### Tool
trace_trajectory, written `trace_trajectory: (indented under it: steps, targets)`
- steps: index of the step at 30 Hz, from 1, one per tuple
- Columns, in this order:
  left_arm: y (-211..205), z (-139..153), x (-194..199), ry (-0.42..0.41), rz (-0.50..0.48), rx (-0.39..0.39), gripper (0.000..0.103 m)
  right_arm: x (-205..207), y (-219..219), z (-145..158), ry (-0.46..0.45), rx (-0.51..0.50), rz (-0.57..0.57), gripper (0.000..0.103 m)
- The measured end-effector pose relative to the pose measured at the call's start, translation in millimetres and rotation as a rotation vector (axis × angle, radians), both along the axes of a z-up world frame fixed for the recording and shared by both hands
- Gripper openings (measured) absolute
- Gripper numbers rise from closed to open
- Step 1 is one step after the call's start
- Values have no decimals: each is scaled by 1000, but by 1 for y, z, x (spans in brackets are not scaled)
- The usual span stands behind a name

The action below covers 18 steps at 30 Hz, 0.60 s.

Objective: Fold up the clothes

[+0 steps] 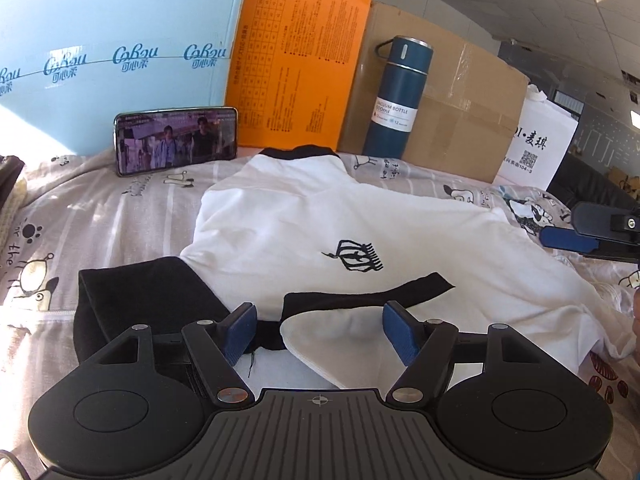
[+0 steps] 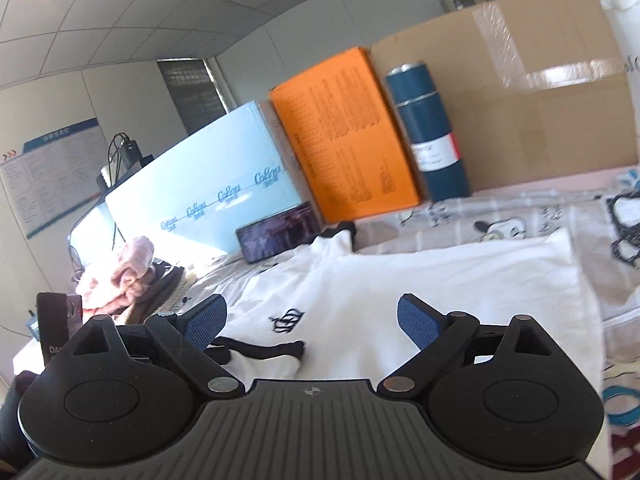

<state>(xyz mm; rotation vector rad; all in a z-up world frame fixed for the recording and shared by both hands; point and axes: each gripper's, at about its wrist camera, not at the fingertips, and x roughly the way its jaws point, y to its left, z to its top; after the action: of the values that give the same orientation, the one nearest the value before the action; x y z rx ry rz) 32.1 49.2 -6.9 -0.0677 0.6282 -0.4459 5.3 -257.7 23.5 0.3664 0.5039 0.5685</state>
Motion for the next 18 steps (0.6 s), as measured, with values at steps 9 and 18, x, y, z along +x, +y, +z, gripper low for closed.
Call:
trace_trajectory:
  steps: [9, 18]
  targets:
    - [-14, -4, -7, -52, -113, 56, 21, 46, 65, -48, 215, -94, 12, 49]
    - [-18, 22, -56, -251, -151, 1, 9, 14, 52, -38, 138, 79, 117, 11]
